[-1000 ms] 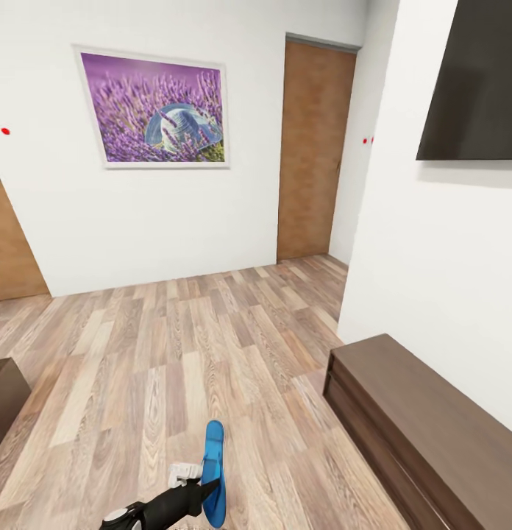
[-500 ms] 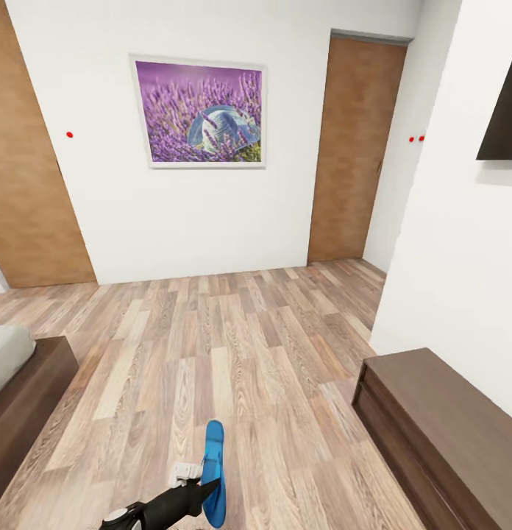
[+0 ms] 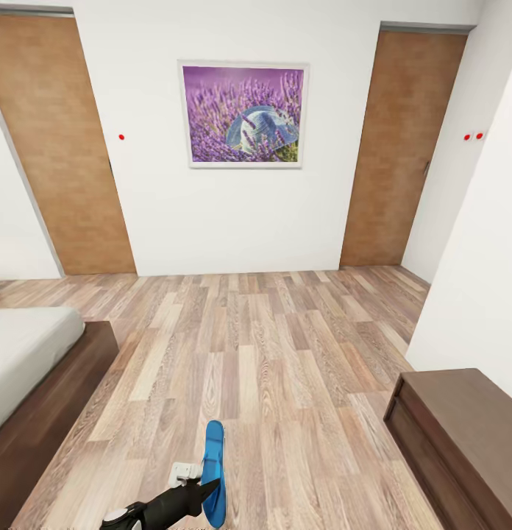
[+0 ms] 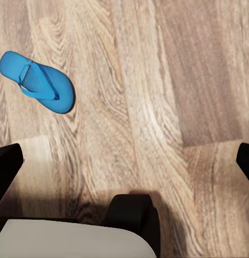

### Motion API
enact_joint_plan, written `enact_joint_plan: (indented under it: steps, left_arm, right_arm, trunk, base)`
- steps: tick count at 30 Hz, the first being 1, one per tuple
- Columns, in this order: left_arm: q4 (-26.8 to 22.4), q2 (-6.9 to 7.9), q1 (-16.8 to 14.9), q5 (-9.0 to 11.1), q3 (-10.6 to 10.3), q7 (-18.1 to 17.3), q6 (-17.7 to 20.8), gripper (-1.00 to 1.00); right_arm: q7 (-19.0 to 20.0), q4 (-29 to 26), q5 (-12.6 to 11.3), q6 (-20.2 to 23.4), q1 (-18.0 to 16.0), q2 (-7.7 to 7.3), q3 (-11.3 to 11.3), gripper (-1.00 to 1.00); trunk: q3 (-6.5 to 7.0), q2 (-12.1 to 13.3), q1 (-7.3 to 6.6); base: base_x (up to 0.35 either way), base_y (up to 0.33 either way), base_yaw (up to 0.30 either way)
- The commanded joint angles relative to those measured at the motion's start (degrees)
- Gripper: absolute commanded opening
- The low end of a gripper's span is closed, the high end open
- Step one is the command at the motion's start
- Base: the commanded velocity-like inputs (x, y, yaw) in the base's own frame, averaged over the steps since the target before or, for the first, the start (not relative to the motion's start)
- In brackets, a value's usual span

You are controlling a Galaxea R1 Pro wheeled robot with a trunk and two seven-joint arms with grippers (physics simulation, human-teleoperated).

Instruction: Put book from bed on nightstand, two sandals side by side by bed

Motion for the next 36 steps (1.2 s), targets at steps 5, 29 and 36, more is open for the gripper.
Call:
enact_joint_plan:
  steps: [5, 29, 36]
  left_arm:
    - [0.09, 0.0, -0.06, 0.08, 0.06, -0.22, -0.22, -1.0]
    - [0.08, 0.01, -0.06, 0.08, 0.06, -0.22, -0.19, -1.0]
    - [0.1, 0.0, -0.06, 0.08, 0.06, -0.22, -0.18, -1.0]
  right_arm:
    - [0.33, -0.05, -0.51, 0.41, 0.01, 0.0, -0.19, 1.0]
    - [0.32, -0.05, -0.51, 0.41, 0.01, 0.0, -0.19, 1.0]
    - [0.33, -0.05, -0.51, 0.41, 0.01, -0.04, -0.19, 1.0]
  trunk:
    - [-0.05, -0.02, -0.01]
    - [-0.05, -0.02, -0.01]
    - [-0.05, -0.02, -0.01]
  base:
    - [0.0, 0.0, 0.293]
    - [0.0, 0.0, 0.293]
    - [0.0, 0.0, 0.293]
